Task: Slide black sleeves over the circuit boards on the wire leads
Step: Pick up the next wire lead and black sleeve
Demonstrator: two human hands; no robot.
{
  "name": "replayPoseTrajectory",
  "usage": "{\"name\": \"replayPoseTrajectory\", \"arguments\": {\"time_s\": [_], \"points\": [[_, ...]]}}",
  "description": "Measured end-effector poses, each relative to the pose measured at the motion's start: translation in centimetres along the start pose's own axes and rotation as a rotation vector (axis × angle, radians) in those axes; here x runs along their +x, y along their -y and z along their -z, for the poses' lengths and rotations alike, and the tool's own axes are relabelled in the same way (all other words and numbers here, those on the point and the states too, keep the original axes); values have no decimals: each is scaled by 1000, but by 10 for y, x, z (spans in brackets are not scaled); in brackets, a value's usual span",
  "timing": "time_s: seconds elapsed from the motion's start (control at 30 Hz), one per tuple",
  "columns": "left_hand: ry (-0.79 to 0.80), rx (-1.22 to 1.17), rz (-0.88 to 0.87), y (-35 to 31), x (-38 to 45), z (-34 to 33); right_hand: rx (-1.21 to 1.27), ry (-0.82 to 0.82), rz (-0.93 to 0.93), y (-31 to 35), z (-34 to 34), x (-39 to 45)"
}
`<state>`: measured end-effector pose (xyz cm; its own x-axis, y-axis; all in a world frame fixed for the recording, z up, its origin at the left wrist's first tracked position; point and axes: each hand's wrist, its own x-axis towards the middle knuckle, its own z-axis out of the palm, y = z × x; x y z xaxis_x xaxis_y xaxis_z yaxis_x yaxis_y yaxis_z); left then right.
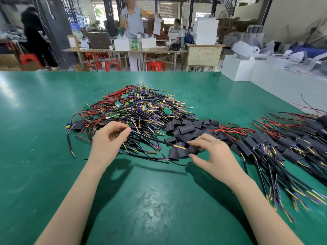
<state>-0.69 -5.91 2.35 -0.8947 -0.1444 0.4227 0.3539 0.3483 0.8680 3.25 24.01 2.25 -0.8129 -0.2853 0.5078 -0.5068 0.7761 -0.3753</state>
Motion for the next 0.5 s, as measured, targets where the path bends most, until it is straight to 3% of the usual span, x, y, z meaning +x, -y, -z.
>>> {"name": "replayPoseTrajectory", "arguments": {"time_s": [0.3,0.5], "points": [[9,42,8,3,0,1,-6,49,91,4,-1,-1],[129,76,-92,-1,-5,-4,-93,41,56,3,0,0]]}}
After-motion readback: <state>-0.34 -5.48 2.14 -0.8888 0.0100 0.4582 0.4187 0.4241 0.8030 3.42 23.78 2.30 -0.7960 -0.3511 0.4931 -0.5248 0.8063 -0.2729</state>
